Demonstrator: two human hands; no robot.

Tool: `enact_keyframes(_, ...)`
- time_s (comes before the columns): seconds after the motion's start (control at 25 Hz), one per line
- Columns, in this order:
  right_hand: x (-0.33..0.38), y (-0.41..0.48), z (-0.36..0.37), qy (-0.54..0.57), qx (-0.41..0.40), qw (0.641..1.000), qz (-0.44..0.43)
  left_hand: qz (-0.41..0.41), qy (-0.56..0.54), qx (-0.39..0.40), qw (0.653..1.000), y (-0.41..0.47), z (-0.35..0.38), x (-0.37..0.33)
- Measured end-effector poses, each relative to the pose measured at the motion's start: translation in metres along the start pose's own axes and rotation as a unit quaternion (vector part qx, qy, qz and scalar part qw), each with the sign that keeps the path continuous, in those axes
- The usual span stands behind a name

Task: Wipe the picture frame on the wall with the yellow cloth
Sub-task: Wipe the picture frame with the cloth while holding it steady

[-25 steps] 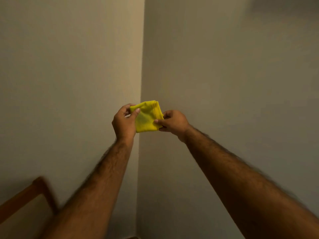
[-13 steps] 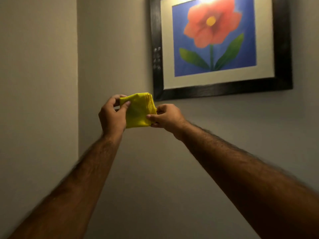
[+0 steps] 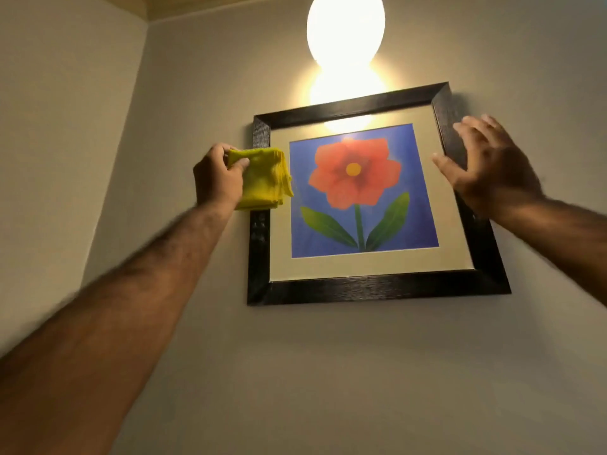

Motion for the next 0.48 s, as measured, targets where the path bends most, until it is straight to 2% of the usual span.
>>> enact_keyframes(0.12, -0.027, -0.007, 0.028, -0.03, 0.106, 0.994, 0.009, 0.015, 0.094, 0.017, 0.995, -0.01, 0.023, 0.002)
enact_keyframes(0.24, -0.032, -0.022, 0.056, -0.023, 0.103, 0.994, 0.009, 0.126, 0.228, -0.024, 0.965, -0.017, 0.027, -0.003)
enact_keyframes(0.32, -0.029, -0.029, 0.067, -0.035, 0.075, 0.996, 0.013, 0.2, 0.227, 0.002, 0.953, -0.031, 0.036, -0.003)
enact_keyframes(0.48, -0.026, -0.037, 0.078, -0.069, 0.038, 0.997, 0.009, 0.182, 0.152, 0.099, 0.966, -0.094, 0.053, 0.023)
Point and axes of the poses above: each hand's wrist, its own y-axis towards the middle knuckle, its own z-axis out of the palm, x = y × z, the point moved 3 cm from there along y, towards the middle knuckle, and after that the axes turned 9 degrees about x, right-handed, at the moved point
